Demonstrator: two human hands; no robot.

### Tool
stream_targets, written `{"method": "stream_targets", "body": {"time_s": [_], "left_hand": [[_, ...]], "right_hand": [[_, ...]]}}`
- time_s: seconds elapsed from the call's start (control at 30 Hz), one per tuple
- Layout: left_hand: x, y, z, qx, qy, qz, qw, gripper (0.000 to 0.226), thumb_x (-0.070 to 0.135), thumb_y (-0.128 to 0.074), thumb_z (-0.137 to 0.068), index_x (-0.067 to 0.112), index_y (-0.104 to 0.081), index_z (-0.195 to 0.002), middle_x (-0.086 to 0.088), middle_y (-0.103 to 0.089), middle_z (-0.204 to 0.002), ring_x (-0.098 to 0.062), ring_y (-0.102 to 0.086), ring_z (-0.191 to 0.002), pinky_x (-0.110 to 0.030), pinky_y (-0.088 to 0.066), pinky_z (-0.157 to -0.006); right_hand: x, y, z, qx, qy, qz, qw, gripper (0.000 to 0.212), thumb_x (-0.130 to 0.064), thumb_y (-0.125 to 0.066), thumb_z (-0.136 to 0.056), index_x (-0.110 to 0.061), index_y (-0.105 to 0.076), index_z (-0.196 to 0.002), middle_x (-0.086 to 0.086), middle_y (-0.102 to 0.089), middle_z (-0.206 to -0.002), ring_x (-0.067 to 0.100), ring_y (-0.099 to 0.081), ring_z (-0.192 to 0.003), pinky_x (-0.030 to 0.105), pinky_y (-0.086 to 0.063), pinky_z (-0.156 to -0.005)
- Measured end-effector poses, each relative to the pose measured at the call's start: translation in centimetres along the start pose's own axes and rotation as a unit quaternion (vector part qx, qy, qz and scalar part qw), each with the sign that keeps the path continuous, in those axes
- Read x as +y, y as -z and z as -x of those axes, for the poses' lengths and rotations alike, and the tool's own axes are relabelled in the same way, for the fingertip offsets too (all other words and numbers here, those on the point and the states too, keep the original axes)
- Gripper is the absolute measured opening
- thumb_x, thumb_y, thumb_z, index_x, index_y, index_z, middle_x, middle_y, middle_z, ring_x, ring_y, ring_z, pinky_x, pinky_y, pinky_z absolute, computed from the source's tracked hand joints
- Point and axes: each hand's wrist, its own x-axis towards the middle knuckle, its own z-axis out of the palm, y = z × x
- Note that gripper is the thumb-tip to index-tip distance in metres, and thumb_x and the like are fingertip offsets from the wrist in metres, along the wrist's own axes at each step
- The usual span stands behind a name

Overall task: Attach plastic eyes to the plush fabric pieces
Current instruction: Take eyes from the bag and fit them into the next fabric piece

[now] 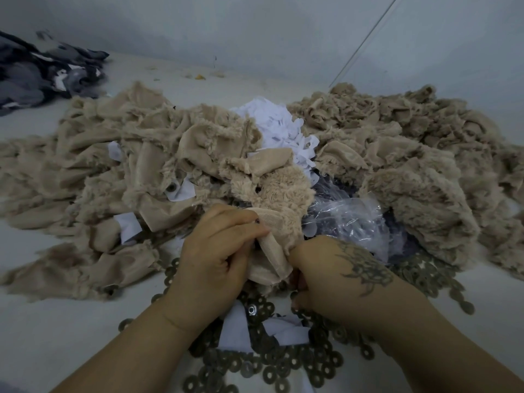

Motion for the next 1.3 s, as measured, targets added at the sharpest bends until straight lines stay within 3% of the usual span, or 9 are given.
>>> {"method": "stream_targets", "body": {"time_s": [0.17,0.33,0.43,0.53,0.7,0.9,1.03,1.13,1.3], "left_hand": [[-0.1,0.0,0.2,-0.002,0.003,0.007,1.0,0.02,-0.005,-0.06,-0.088,0.0,-0.075,-0.098,-0.011,-0.069,-0.102,-0.022,-0.063,-0.097,-0.028,-0.049,-0.089],[0.6,0.3,-0.1,-0.004,0.042,0.022,0.999,0.021,0.008,-0.056,-0.093,0.006,-0.074,-0.101,0.0,-0.066,-0.106,-0.016,-0.061,-0.101,-0.024,-0.048,-0.092],[1.2,0.9,-1.0,-0.001,0.063,0.013,0.998,0.024,0.014,-0.053,-0.094,0.009,-0.075,-0.102,0.005,-0.064,-0.107,-0.011,-0.058,-0.102,-0.016,-0.044,-0.093],[1.5,1.0,-2.4,0.003,0.057,0.008,0.998,0.019,0.014,-0.059,-0.093,0.008,-0.076,-0.098,0.003,-0.066,-0.104,-0.011,-0.059,-0.1,-0.013,-0.042,-0.092],[1.1,0.4,-4.1,0.0,0.055,0.011,0.998,0.02,0.014,-0.06,-0.092,0.006,-0.077,-0.093,-0.005,-0.071,-0.099,-0.02,-0.064,-0.093,-0.02,-0.048,-0.085],[-0.2,-1.4,-5.8,-0.026,0.038,0.041,0.998,0.017,0.009,-0.06,-0.093,0.008,-0.077,-0.095,-0.004,-0.071,-0.1,-0.022,-0.064,-0.095,-0.03,-0.051,-0.083],[-0.7,-3.0,-6.2,-0.023,0.056,0.051,0.997,0.019,0.0,-0.062,-0.086,0.01,-0.077,-0.094,0.001,-0.071,-0.098,-0.014,-0.063,-0.096,-0.025,-0.049,-0.086],[-0.7,-3.6,-6.1,-0.026,0.053,0.045,0.997,0.02,0.001,-0.062,-0.085,0.012,-0.077,-0.095,0.002,-0.071,-0.098,-0.01,-0.061,-0.097,-0.019,-0.046,-0.088],[-1.0,-3.8,-5.8,-0.031,0.02,0.036,0.999,0.017,-0.002,-0.065,-0.086,0.008,-0.077,-0.093,-0.002,-0.071,-0.093,-0.019,-0.062,-0.096,-0.029,-0.048,-0.089]], "right_hand": [[-0.5,2.9,1.0,0.053,-0.021,-0.041,0.998,0.022,-0.019,-0.059,-0.082,-0.026,-0.052,-0.061,-0.007,-0.056,-0.068,0.015,-0.055,-0.067,0.026,-0.049,-0.061],[0.5,4.2,0.8,0.212,-0.068,-0.157,0.962,0.009,-0.016,-0.062,-0.09,-0.021,-0.067,-0.085,-0.008,-0.061,-0.074,0.009,-0.054,-0.065,0.025,-0.044,-0.059],[1.7,4.4,-1.9,0.286,-0.093,-0.208,0.931,0.018,-0.011,-0.062,-0.093,-0.018,-0.07,-0.106,-0.002,-0.067,-0.098,0.01,-0.057,-0.078,0.022,-0.044,-0.07],[3.3,5.1,-6.0,0.27,-0.101,-0.178,0.941,0.042,-0.011,-0.06,-0.092,-0.016,-0.06,-0.134,0.009,-0.057,-0.132,0.024,-0.058,-0.113,0.031,-0.046,-0.092],[5.3,6.8,-12.3,0.101,-0.141,-0.099,0.98,0.052,-0.014,-0.051,-0.099,-0.015,-0.039,-0.15,0.018,-0.026,-0.159,0.035,-0.032,-0.143,0.038,-0.033,-0.114],[4.9,7.3,-12.2,0.111,-0.156,-0.101,0.976,0.036,-0.013,-0.05,-0.101,-0.004,-0.054,-0.135,0.015,-0.056,-0.137,0.029,-0.055,-0.124,0.031,-0.043,-0.099],[4.2,6.3,-8.9,0.29,-0.135,-0.188,0.929,0.021,-0.021,-0.059,-0.098,-0.015,-0.074,-0.11,0.004,-0.074,-0.104,0.016,-0.066,-0.088,0.019,-0.047,-0.07],[3.9,5.8,-7.0,0.362,-0.114,-0.251,0.89,0.013,-0.028,-0.071,-0.09,-0.02,-0.074,-0.08,-0.016,-0.058,-0.064,-0.002,-0.05,-0.056,0.007,-0.036,-0.049],[2.8,5.7,-4.0,0.401,-0.064,-0.342,0.847,0.015,-0.03,-0.078,-0.084,-0.029,-0.069,-0.073,-0.013,-0.061,-0.06,0.003,-0.059,-0.06,0.014,-0.043,-0.05]]}}
